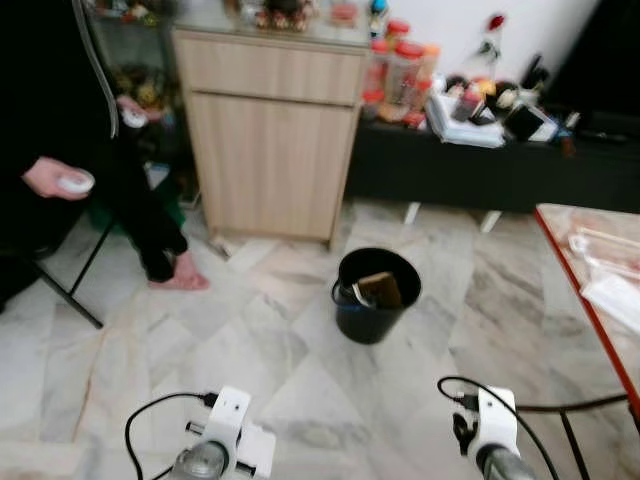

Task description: Picking trash to rubbish bin

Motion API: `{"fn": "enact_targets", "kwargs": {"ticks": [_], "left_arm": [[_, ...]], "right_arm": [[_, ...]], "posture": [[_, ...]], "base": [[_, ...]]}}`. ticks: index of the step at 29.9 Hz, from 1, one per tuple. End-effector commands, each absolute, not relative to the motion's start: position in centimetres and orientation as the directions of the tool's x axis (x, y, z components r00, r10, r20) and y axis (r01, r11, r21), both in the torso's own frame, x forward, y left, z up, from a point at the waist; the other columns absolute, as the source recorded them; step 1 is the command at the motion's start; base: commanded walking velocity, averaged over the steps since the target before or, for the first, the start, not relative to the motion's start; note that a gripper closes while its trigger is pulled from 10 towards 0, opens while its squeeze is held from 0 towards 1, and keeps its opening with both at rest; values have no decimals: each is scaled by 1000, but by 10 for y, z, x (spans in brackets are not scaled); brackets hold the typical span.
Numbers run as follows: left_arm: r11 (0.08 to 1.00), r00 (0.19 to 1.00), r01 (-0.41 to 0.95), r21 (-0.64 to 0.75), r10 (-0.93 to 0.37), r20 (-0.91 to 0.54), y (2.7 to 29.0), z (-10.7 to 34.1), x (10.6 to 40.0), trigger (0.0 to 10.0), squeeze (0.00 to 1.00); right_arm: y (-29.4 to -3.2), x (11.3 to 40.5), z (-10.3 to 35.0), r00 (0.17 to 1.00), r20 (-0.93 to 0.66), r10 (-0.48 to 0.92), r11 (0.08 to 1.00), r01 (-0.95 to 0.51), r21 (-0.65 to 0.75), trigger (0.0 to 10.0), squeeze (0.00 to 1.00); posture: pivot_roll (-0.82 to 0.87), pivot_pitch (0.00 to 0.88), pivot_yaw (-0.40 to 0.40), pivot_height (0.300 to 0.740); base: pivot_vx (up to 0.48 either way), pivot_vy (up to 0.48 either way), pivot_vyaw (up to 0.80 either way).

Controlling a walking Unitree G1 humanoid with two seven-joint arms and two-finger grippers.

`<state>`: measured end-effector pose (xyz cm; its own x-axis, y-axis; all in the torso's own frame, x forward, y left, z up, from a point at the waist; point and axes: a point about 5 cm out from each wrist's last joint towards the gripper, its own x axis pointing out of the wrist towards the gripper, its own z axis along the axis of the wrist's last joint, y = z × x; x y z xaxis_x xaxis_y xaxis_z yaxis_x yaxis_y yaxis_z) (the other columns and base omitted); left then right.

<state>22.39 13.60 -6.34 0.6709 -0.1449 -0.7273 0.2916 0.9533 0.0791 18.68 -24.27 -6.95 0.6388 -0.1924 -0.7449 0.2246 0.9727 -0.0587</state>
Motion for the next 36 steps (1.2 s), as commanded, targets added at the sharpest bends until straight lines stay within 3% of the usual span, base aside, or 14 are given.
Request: {"fn": "enact_targets", "kwargs": {"ticks": [1,17,21,36], "left_arm": [[952,669,286,107,-118,-734,144,-64,224,10000,0],[958,655,262,113,-91,-751,149,-69,215,10000,0],[958,653,262,113,-89,-752,150,-69,214,10000,0],[962,656,250,114,-82,-750,151,-69,216,10000,0]], "right_arm": [[-240,194,-67,651,-734,-193,970,242,-40,10000,0],[-245,178,-74,594,-770,-231,948,317,-40,10000,0],[-244,175,-76,585,-778,-227,947,319,-36,10000,0],[-245,177,-75,590,-772,-236,946,321,-44,10000,0]], "posture": [[117,59,-134,740],[139,43,-133,740],[139,39,-128,740],[145,60,-130,740]], "base": [[307,0,0],[306,0,0],[306,0,-716],[307,0,-53]]}}
